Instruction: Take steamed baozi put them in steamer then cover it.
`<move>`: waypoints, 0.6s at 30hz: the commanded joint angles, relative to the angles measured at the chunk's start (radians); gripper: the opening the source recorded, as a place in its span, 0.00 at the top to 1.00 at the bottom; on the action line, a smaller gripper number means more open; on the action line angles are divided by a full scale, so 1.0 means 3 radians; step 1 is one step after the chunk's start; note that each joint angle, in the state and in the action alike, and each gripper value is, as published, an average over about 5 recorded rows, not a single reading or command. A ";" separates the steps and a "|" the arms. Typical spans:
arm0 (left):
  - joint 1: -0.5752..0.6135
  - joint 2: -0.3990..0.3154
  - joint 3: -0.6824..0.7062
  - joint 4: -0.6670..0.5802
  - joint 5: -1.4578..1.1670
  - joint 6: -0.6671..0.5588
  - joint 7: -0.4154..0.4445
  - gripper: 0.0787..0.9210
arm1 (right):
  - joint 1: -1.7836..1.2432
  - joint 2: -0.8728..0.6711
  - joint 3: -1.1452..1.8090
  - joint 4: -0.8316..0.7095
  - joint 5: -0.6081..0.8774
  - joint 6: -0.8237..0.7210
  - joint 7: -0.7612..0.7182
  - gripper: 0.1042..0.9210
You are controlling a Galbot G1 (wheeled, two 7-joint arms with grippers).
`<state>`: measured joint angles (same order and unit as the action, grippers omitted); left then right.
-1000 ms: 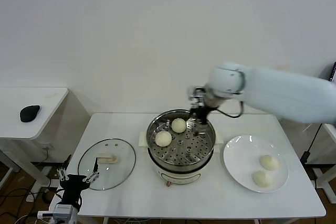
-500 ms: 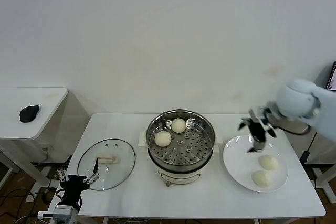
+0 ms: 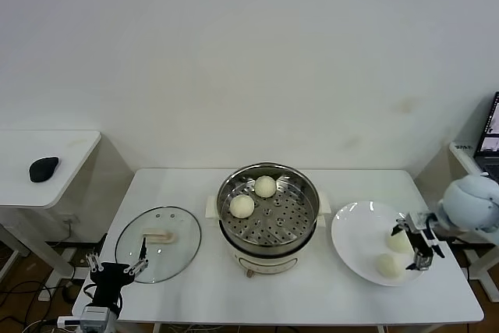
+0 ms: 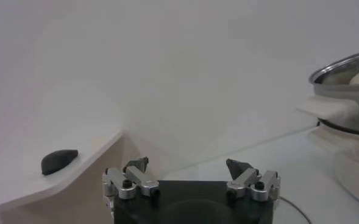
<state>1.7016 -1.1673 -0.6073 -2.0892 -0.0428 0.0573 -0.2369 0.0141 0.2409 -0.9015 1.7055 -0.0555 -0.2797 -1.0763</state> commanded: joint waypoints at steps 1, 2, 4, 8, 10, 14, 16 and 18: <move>0.0001 -0.0007 0.0000 0.0007 0.0004 0.0003 0.0003 0.12 | -0.0743 0.0109 0.0533 -0.0160 -0.0214 0.0043 0.0047 0.12; 0.0002 -0.0008 -0.0003 0.0008 0.0005 0.0004 0.0003 0.12 | -0.0758 0.0165 0.0543 -0.0202 -0.0217 0.0043 0.0052 0.12; 0.0004 -0.0008 -0.0011 0.0009 0.0004 0.0005 0.0004 0.12 | -0.0778 0.0237 0.0553 -0.0269 -0.0220 0.0043 0.0058 0.12; 0.0009 -0.0009 -0.0032 0.0012 0.0001 0.0005 0.0004 0.12 | -0.0802 0.0384 0.0561 -0.0450 -0.0244 0.0053 0.0081 0.12; 0.0012 -0.0012 -0.0038 0.0017 0.0001 0.0004 0.0005 0.12 | -0.0818 0.0450 0.0575 -0.0545 -0.0256 0.0057 0.0092 0.12; 0.0017 -0.0016 -0.0045 0.0031 0.0000 0.0001 0.0005 0.12 | -0.0848 0.0517 0.0592 -0.0654 -0.0288 0.0060 0.0101 0.13; 0.0017 -0.0018 -0.0048 0.0037 -0.0001 -0.0002 0.0004 0.12 | -0.0856 0.0537 0.0593 -0.0688 -0.0300 0.0060 0.0107 0.14; 0.0015 -0.0019 -0.0048 0.0043 -0.0001 -0.0003 0.0005 0.12 | -0.0863 0.0554 0.0595 -0.0717 -0.0306 0.0061 0.0111 0.15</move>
<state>1.7060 -1.1726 -0.6216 -2.0769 -0.0431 0.0572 -0.2357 -0.2019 0.3710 -0.7541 1.5443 -0.1304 -0.2647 -1.0471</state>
